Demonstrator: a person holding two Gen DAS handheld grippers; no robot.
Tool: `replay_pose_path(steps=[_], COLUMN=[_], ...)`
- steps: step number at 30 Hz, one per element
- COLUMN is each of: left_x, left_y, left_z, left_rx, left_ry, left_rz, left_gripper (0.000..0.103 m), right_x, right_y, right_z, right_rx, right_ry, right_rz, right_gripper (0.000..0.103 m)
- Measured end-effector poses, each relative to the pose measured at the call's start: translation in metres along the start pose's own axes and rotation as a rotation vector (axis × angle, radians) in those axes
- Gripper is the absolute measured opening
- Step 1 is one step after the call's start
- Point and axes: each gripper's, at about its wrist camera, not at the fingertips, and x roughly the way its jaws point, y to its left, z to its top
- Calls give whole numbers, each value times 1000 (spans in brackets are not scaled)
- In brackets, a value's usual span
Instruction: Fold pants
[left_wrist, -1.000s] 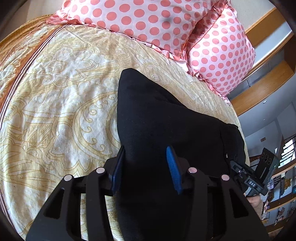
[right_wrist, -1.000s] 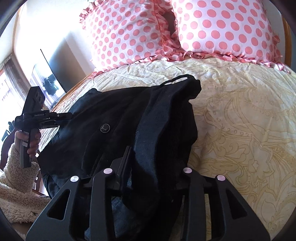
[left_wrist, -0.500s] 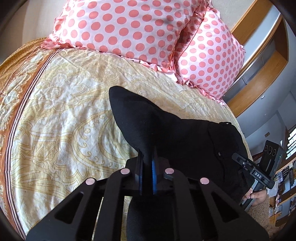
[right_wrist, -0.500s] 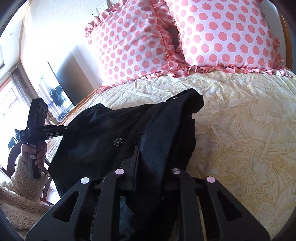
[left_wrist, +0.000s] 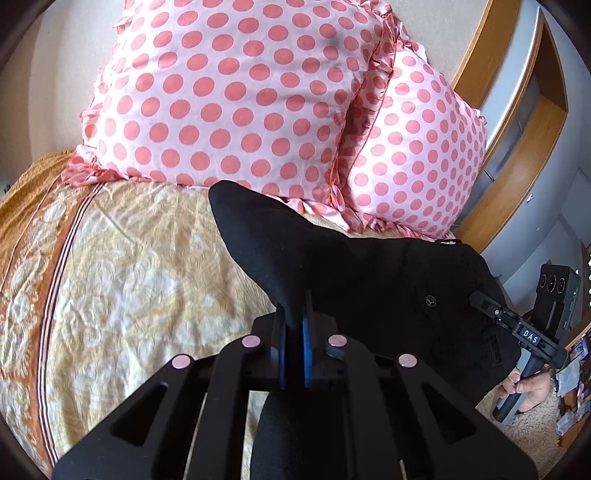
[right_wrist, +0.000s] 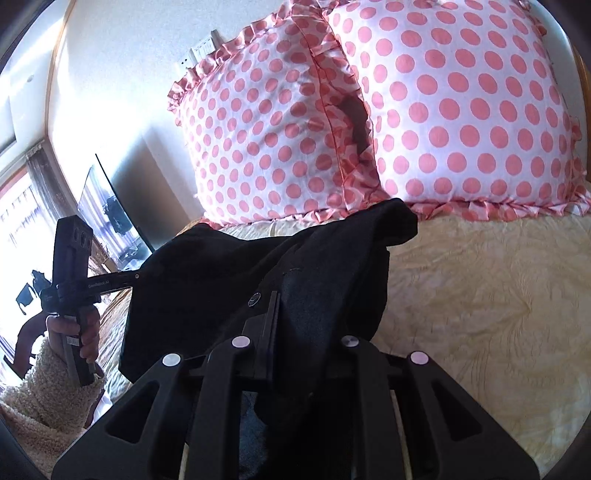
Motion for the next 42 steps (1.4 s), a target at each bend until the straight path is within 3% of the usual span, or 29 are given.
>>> replay_pose_path(steps=[4,6,9,12,13,14,17,19,21,24,27,31,34,39,42], left_x=[34,53,70,71,67,62,30,10,-5,-15,-13,-10,-10,5,22], left_y=[15,27,42,47,49,52,57,51,37,4,-34,-70,-80,-72,-64], left_z=[11,7,-3,-5,-4,-3,1,0,-8,-32,-63,-95,-105,-108,-110], left_rx=[-43,-74,-104,-121,-131,-141,-150,-125,-93,-32,56,149,182,138,103], left_ry=[34,75,102,93,81,57,-51,-90,-91,-47,-13,-12,-18,29,82], left_rz=[38,67,93,122,146,171,276,306,291,191,154,129,126,109,131], left_gripper=[6,6,14,39,57,72,95,98,101,101,101,101,101,101,101], right_x=[30,49,57,56,54,51,28,6,-12,-28,-33,-24,-17,-11,4], right_y=[-20,-35,-51,-51,-49,-47,-43,-33,-12,24,48,58,59,56,47], right_z=[8,1,-10,-10,-9,-8,-5,-6,-13,-30,-48,-65,-71,-75,-80], right_rx=[46,92,158,166,158,143,109,71,-2,-92,-104,-76,-76,-60,-61], right_ry=[45,113,150,163,163,155,94,31,-17,-62,-76,-44,-10,26,118], right_rz=[-25,-71,-95,-138,-181,-219,-331,-406,-411,-349,-254,-135,-137,-159,-214], right_gripper=[15,15,16,26,41,50,62,64,70,79,80,80,80,80,82])
